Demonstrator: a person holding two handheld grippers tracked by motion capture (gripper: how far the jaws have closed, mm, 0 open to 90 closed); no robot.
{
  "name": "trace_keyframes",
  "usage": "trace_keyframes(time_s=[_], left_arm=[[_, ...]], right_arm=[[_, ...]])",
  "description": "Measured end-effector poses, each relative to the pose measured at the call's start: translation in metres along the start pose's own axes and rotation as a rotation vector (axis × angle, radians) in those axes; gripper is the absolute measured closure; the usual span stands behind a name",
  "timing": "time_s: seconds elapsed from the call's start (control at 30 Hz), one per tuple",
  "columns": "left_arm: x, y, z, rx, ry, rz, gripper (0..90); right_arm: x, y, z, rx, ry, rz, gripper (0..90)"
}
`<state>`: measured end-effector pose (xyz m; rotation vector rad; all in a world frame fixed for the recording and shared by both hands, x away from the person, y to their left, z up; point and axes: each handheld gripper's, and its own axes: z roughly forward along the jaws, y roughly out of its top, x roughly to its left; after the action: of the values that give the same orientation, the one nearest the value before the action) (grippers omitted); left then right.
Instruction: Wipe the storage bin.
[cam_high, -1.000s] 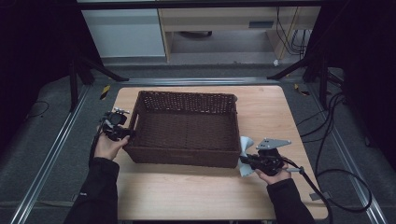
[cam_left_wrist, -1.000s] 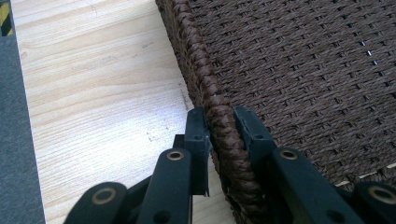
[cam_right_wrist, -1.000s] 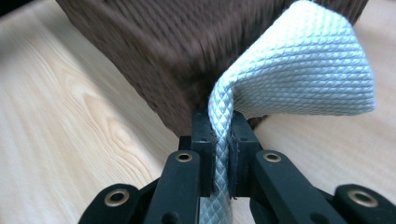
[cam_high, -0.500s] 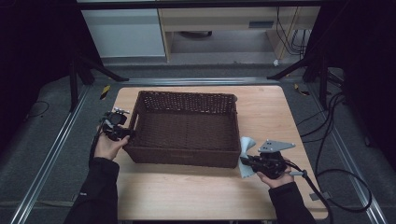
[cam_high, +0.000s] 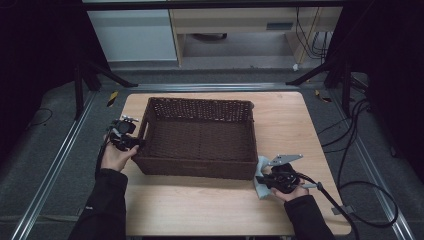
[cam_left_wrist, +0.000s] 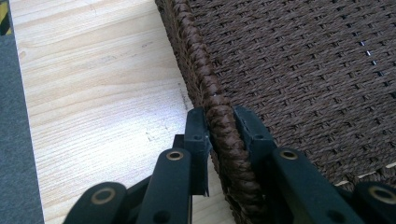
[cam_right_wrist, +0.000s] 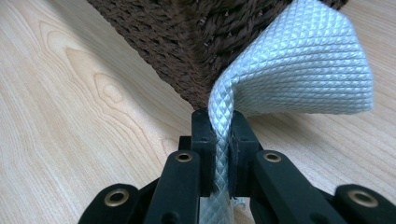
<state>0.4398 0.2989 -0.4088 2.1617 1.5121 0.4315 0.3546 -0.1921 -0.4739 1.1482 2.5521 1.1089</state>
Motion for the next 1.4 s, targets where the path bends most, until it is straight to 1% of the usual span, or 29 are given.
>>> trace_keyframes(time_s=[0.13, 0.2, 0.27, 0.3, 0.37, 0.4, 0.47, 0.57, 0.63, 0.67, 0.8, 1.0, 1.07, 1.13, 1.23, 1.4], left_arm=[[0.0, 0.0, 0.0, 0.0, 0.0, 0.0, 75.6], [0.0, 0.0, 0.0, 0.002, -0.001, 0.001, 75.5], [0.0, 0.0, 0.0, 0.001, 0.0, 0.001, 75.5], [0.0, 0.0, 0.0, 0.001, 0.0, 0.001, 75.6], [0.0, 0.0, 0.0, 0.001, 0.0, 0.002, 75.5], [0.0, 0.0, 0.0, 0.001, -0.001, 0.001, 75.5], [0.0, 0.0, 0.0, 0.002, -0.001, 0.001, 75.5], [0.0, 0.0, 0.0, 0.002, -0.001, 0.002, 75.5], [0.0, 0.0, 0.0, 0.002, -0.001, 0.001, 75.5], [0.0, 0.0, 0.0, 0.002, -0.001, 0.002, 75.5], [0.0, 0.0, 0.0, 0.003, -0.003, 0.001, 75.5], [0.0, 0.0, 0.0, 0.004, -0.004, 0.001, 75.4], [0.0, 0.0, 0.0, 0.004, -0.003, 0.001, 75.4], [0.0, 0.0, 0.0, 0.004, -0.003, 0.001, 75.4], [0.0, 0.0, 0.0, 0.004, -0.004, 0.001, 75.4], [0.0, 0.0, 0.0, 0.004, -0.005, 0.001, 75.3]], right_arm=[[-0.001, 0.0, 0.001, 0.007, 0.0, 0.002, 84.0], [-0.003, 0.001, -0.002, 0.005, -0.013, 0.011, 84.0], [-0.008, 0.003, -0.008, -0.014, -0.053, 0.013, 83.9], [-0.01, 0.003, -0.011, -0.022, -0.063, 0.021, 83.9], [-0.018, 0.002, -0.019, -0.056, -0.081, 0.05, 83.9], [-0.022, 0.001, -0.023, -0.058, -0.1, 0.064, 83.8], [-0.029, -0.002, -0.029, -0.058, -0.16, 0.074, 83.7], [-0.04, -0.007, -0.037, -0.068, -0.186, 0.118, 83.7], [-0.045, -0.009, -0.04, -0.07, -0.208, 0.134, 83.7], [-0.047, -0.01, -0.041, -0.068, -0.211, 0.144, 83.6], [-0.055, -0.014, -0.042, -0.05, -0.256, 0.164, 83.5], [-0.063, -0.018, -0.042, -0.035, -0.288, 0.197, 83.2], [-0.065, -0.02, -0.041, -0.03, -0.288, 0.207, 83.1], [-0.067, -0.021, -0.039, -0.012, -0.295, 0.216, 82.9], [-0.068, -0.022, -0.036, 0.004, -0.302, 0.215, 81.5], [-0.069, -0.024, -0.033, 0.012, -0.315, 0.207, 75.2]])
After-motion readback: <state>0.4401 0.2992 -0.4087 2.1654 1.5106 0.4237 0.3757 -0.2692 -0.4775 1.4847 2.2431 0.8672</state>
